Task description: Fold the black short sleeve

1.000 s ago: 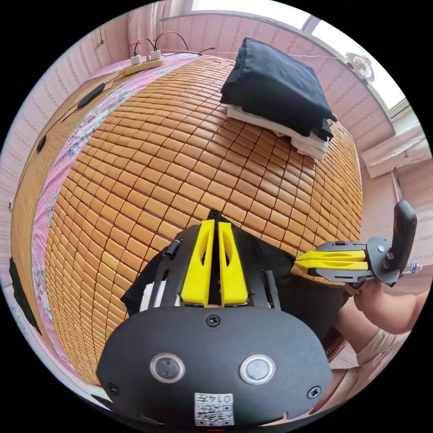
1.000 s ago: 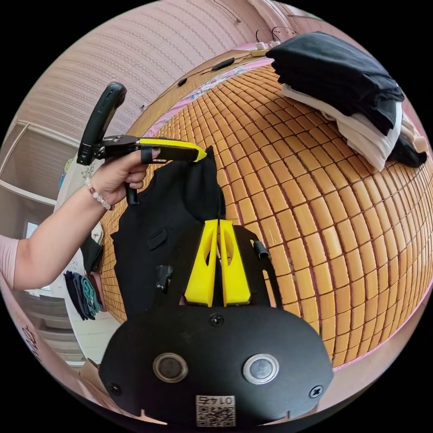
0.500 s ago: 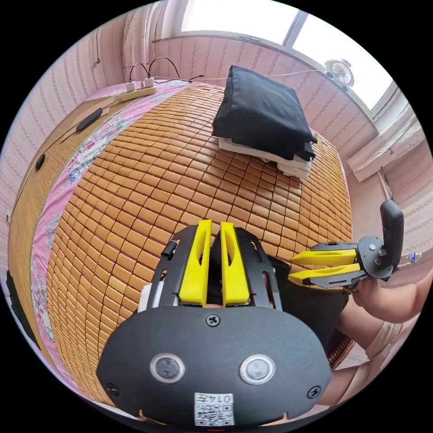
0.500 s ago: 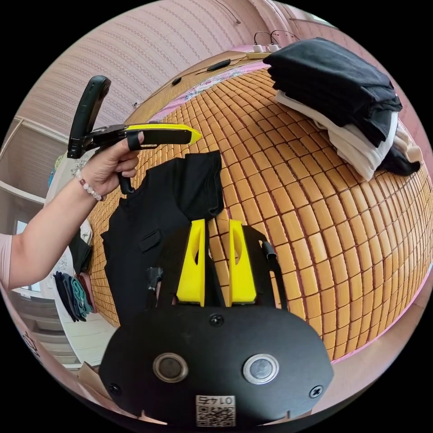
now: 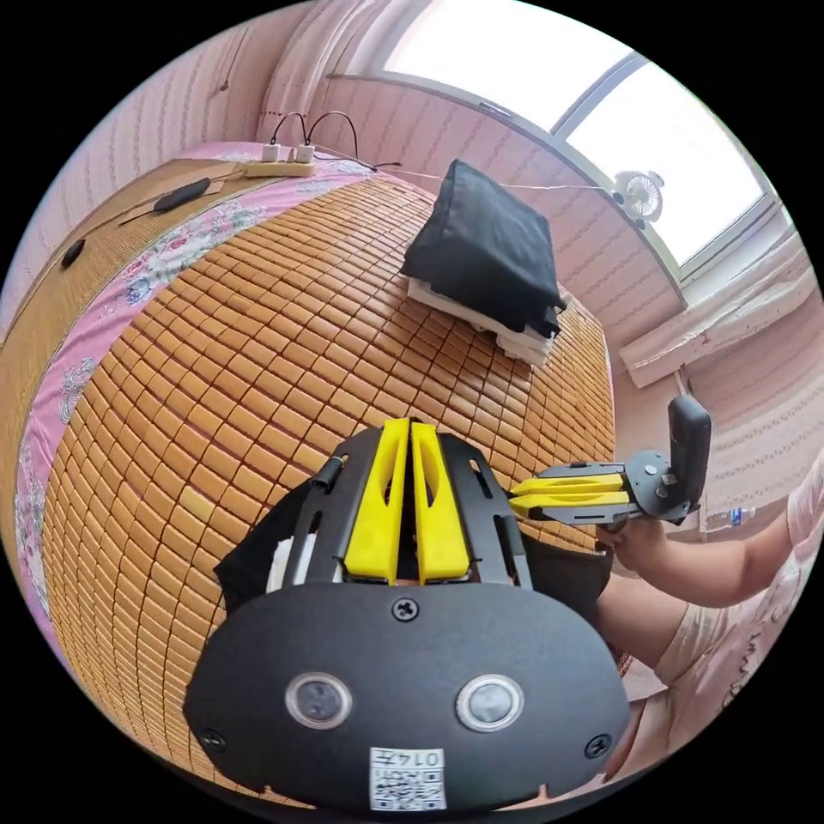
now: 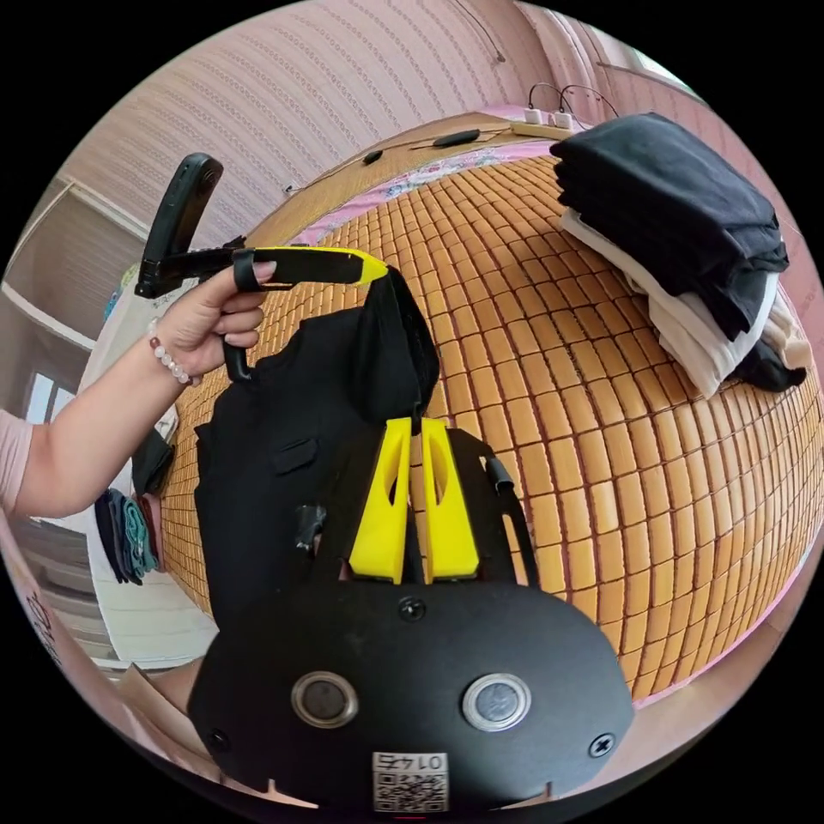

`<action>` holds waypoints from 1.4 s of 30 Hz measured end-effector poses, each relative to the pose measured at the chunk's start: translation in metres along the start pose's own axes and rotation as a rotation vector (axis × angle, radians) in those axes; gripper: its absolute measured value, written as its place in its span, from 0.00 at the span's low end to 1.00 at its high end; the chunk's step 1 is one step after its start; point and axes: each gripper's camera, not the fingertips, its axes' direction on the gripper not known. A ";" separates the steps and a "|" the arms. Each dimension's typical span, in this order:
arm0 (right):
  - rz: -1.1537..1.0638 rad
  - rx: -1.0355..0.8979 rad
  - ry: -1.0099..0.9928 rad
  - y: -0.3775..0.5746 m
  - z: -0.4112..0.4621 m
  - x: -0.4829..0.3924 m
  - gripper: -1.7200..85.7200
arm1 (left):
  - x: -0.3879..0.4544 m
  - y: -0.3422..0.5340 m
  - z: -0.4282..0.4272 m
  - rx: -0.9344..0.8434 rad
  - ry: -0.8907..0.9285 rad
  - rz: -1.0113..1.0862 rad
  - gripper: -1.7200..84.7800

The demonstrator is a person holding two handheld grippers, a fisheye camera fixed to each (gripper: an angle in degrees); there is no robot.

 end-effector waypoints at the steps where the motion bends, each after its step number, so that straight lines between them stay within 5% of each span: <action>1: -0.065 0.003 -0.026 0.001 -0.006 -0.006 0.04 | 0.004 0.018 -0.019 0.026 -0.039 0.009 0.01; 10: -0.262 -0.131 -0.057 0.001 -0.013 -0.028 0.05 | -0.027 0.151 -0.044 -0.083 -0.144 -0.318 0.05; 16: -0.281 -0.095 -0.069 -0.042 -0.010 -0.050 0.05 | -0.034 0.126 -0.027 -0.007 -0.131 -0.319 0.09; 20: -0.302 -0.178 -0.033 -0.058 0.011 -0.066 0.05 | -0.043 0.118 0.007 -0.155 -0.109 -0.327 0.05; 42: -0.358 -0.308 -0.024 -0.141 -0.039 -0.138 0.01 | -0.048 0.219 -0.017 -0.117 -0.188 -0.445 0.02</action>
